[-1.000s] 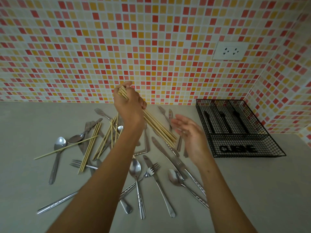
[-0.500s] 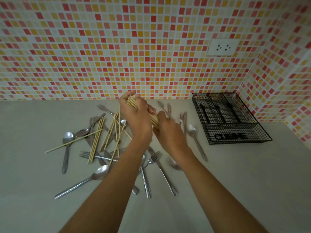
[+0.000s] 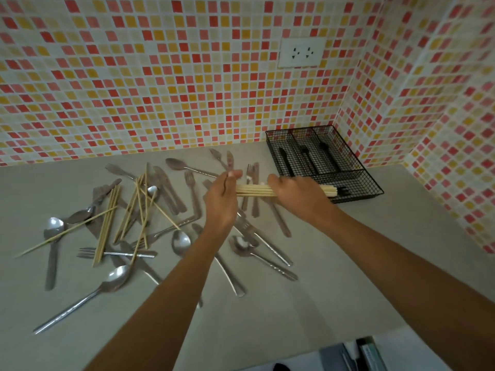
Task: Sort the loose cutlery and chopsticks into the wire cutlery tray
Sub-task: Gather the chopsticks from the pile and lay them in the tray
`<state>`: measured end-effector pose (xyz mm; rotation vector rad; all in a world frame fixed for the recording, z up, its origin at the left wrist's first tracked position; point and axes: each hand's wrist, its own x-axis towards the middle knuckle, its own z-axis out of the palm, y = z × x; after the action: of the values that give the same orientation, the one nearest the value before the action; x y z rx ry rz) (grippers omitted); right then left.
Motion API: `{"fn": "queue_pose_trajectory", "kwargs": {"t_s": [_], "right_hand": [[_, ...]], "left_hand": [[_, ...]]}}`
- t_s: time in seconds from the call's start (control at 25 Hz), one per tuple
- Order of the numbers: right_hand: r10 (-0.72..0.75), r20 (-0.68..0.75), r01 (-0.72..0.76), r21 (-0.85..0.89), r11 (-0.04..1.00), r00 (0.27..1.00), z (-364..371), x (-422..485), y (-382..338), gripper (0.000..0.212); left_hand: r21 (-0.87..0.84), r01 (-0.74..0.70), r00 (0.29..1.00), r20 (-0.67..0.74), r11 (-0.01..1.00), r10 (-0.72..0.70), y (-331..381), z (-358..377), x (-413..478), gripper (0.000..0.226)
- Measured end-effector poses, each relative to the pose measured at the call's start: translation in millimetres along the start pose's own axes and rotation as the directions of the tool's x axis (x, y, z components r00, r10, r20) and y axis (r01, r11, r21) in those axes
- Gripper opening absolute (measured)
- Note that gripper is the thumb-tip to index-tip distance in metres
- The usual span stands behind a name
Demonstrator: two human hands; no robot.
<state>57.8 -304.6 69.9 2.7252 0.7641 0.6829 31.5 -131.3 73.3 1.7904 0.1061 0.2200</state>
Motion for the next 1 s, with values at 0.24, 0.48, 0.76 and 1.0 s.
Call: {"fn": "queue_pose_trajectory", "kwargs": {"t_s": [0.24, 0.48, 0.76, 1.0], "right_hand": [[-0.065, 0.228, 0.046, 0.088, 0.995, 0.972, 54.1, -37.5, 109.5, 0.034], [-0.097, 0.478, 0.042, 0.123, 0.991, 0.873, 112.5, -52.5, 167.5, 0.032], [-0.265, 0.434, 0.149, 0.283, 0.947, 0.861, 149.5, -50.8, 180.6, 0.042], [-0.280, 0.536, 0.076, 0.370, 0.926, 0.797, 147.8, -49.3, 182.1, 0.047]], "left_hand": [[0.058, 0.044, 0.950, 0.305, 0.997, -0.060, -22.7, 88.5, 19.3, 0.062], [0.450, -0.100, 0.837, 0.521, 0.888, -0.169, -43.3, 142.6, 22.0, 0.079], [0.372, -0.149, 0.881, 0.472, 0.916, -0.049, -57.3, 159.1, 25.3, 0.065], [0.385, -0.141, 0.888, 0.457, 0.912, -0.056, -59.9, 160.7, 26.9, 0.067]]}}
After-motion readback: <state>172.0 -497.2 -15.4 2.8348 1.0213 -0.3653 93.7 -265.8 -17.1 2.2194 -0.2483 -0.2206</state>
